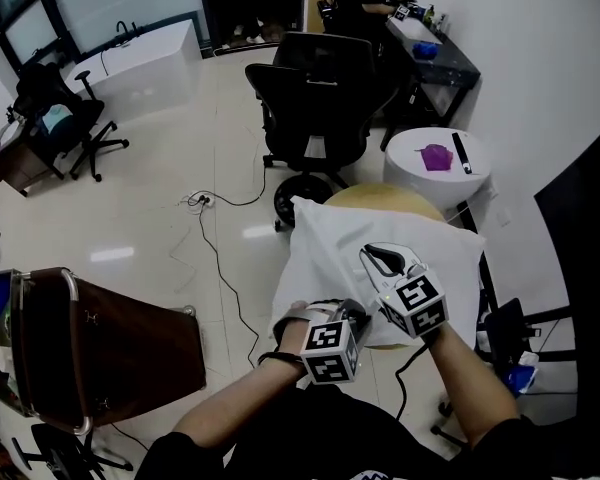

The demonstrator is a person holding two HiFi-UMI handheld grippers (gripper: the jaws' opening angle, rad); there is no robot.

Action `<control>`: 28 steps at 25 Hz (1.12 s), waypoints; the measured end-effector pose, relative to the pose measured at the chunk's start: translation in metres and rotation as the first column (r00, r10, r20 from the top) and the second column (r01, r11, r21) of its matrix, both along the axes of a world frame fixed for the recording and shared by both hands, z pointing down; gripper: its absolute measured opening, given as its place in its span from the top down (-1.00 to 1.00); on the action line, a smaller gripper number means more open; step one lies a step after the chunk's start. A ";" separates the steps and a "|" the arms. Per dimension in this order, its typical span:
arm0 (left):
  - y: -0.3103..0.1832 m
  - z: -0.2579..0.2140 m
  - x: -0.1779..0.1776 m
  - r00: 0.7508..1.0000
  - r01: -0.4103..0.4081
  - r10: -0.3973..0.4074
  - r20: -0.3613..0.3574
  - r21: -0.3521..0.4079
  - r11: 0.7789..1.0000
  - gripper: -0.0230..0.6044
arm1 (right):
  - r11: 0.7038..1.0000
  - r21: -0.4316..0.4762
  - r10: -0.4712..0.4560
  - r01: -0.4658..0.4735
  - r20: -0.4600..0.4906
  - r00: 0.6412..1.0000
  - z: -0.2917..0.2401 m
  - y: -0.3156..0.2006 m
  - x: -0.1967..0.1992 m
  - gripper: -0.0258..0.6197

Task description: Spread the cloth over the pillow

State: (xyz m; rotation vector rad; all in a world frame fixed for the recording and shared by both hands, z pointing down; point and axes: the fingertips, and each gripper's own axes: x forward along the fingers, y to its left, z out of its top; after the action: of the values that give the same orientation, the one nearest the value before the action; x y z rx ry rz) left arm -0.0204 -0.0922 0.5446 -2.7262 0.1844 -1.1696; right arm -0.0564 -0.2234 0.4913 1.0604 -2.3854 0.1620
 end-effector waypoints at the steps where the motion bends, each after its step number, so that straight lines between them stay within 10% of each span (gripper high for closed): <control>1: 0.001 0.005 0.009 1.000 -0.015 0.015 0.006 0.002 1.000 0.92 | 1.000 -0.010 0.006 -0.006 -0.010 1.000 0.003 -0.001 0.003 0.81; 15: 0.023 0.019 0.085 0.981 -0.194 0.192 0.026 0.096 0.976 0.92 | 0.966 -0.218 -0.178 0.142 -0.157 0.971 0.049 -0.023 0.002 0.54; 23: 0.055 0.033 0.107 0.948 -0.316 0.308 0.075 0.132 0.940 0.92 | 0.939 -0.256 -0.328 0.231 -0.457 0.827 0.095 -0.026 0.008 0.49; 28: 0.052 0.044 0.105 0.950 -0.309 0.301 0.081 0.106 0.945 0.92 | 0.944 -0.288 -0.296 0.161 -0.523 0.799 0.125 -0.038 0.025 0.65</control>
State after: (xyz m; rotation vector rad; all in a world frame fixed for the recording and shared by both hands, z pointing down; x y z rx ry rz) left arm 0.0846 -0.0398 0.5881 -2.4960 -0.1676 -1.1155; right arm -0.0312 -0.2619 0.6168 0.5891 -1.8746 0.0272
